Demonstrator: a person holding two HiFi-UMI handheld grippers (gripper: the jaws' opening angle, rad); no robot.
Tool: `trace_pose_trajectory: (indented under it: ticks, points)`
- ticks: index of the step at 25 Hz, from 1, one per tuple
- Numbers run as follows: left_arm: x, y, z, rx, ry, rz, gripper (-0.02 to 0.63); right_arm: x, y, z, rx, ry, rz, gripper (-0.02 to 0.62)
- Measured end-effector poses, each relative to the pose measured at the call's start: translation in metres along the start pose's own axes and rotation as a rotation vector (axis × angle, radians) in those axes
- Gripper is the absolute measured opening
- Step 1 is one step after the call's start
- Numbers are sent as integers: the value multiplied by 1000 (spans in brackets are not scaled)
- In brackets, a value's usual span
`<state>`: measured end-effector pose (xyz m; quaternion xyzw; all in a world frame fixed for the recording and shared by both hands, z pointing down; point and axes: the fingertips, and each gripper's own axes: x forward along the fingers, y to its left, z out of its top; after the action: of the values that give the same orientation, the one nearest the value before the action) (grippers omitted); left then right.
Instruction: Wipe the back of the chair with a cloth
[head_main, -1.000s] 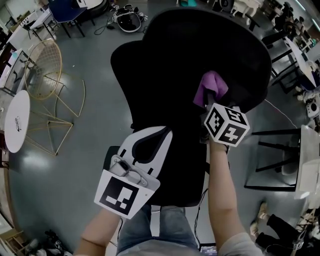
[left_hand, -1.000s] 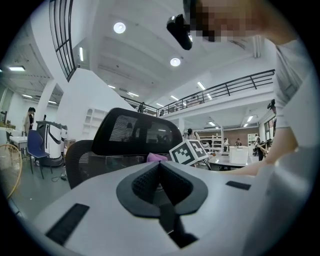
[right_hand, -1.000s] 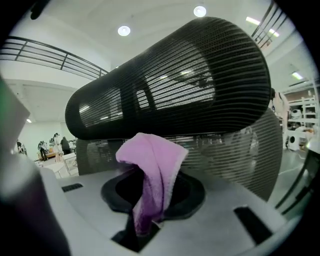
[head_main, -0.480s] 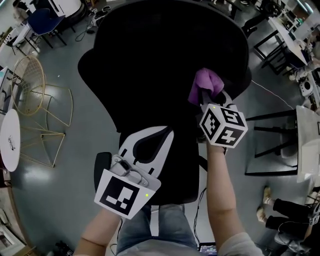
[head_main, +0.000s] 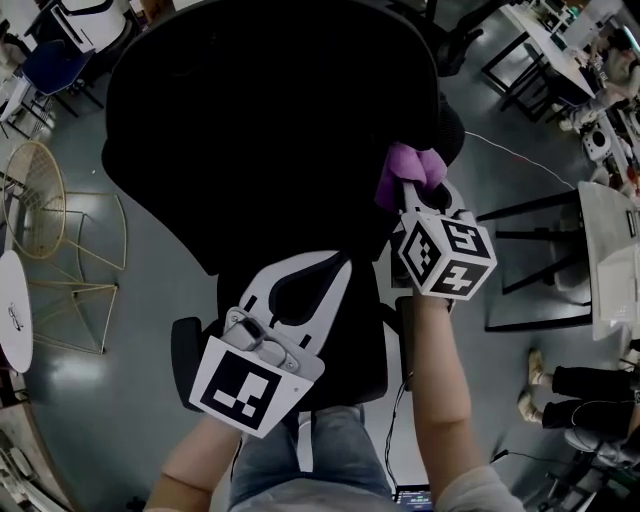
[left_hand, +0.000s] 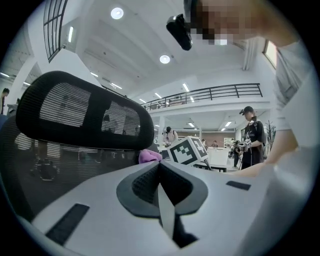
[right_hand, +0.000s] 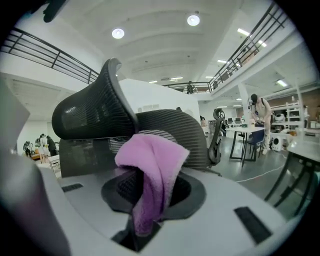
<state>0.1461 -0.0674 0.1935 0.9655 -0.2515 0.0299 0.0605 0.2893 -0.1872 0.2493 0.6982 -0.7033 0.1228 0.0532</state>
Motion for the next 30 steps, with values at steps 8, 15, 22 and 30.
trace_pose_trajectory:
  ticks: [8, 15, 22, 30]
  points:
    - [19, -12, -3, -6, -1, -30, 12, -6, -20, 0, -14, -8, -20, 95]
    - [24, -17, -13, 4, 3, -29, 12, -9, -22, -5, 4, -44, -5, 95]
    - [23, -11, -39, -14, 14, -20, 12, -7, -19, -29, -6, -52, 10, 95]
    - [17, -10, -61, -35, 32, 10, 12, -8, -24, -58, -13, -23, 12, 95]
